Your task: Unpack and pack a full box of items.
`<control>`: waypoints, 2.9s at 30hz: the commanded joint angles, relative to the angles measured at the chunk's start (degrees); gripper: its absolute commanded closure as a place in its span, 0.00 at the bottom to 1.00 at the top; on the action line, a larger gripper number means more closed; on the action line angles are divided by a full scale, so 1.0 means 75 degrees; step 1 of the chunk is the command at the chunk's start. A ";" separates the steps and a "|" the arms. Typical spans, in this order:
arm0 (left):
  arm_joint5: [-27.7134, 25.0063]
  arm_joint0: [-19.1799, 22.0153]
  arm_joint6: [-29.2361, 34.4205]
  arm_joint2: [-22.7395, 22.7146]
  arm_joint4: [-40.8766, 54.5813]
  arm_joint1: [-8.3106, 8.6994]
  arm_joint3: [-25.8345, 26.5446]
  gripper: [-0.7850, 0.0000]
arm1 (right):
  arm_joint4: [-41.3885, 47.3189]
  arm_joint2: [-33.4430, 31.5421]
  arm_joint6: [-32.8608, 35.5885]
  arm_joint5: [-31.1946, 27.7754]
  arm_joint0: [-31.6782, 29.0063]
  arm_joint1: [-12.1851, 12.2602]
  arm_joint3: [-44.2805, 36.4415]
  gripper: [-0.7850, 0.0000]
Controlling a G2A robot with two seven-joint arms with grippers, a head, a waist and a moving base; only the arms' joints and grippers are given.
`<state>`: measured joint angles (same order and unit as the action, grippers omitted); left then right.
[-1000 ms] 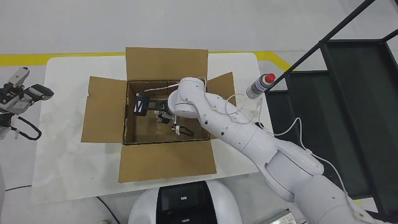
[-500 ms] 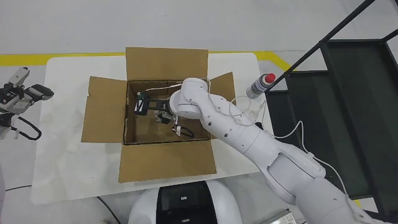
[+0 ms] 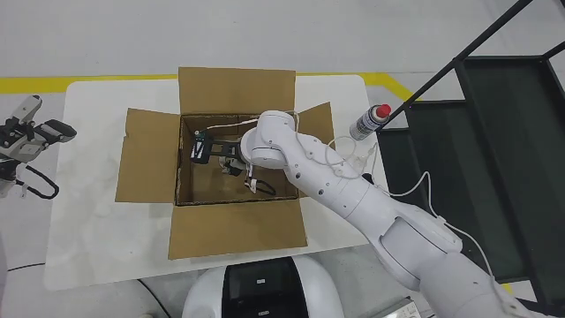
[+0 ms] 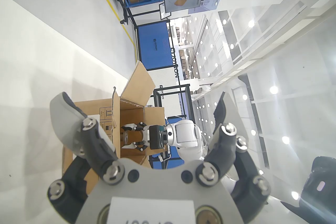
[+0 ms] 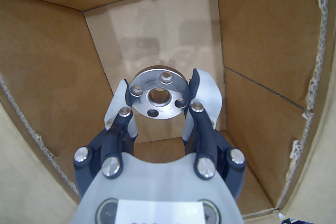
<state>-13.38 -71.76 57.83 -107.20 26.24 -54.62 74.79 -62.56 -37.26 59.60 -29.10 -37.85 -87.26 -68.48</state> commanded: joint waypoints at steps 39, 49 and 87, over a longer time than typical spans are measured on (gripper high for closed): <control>0.0000 0.0000 0.0000 0.0000 0.0000 0.0000 0.0000 0.00 | 0.2462 -0.5565 0.2795 0.0716 -0.5187 0.2874 -0.7594 1.00; 0.0000 0.0000 0.0000 0.0000 0.0000 0.0000 0.0000 0.00 | 0.2412 -0.5581 0.2636 0.0684 -0.5289 0.2901 -0.7781 1.00; 0.0000 0.0000 0.0000 0.0000 0.0000 0.0000 0.0000 0.00 | 0.0640 -0.7655 0.0708 0.0967 -0.9033 0.3780 -0.6053 1.00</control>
<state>-13.38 -71.76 57.83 -107.20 26.24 -54.62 74.79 -56.17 -95.41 66.35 -22.65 -105.76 -58.87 -114.89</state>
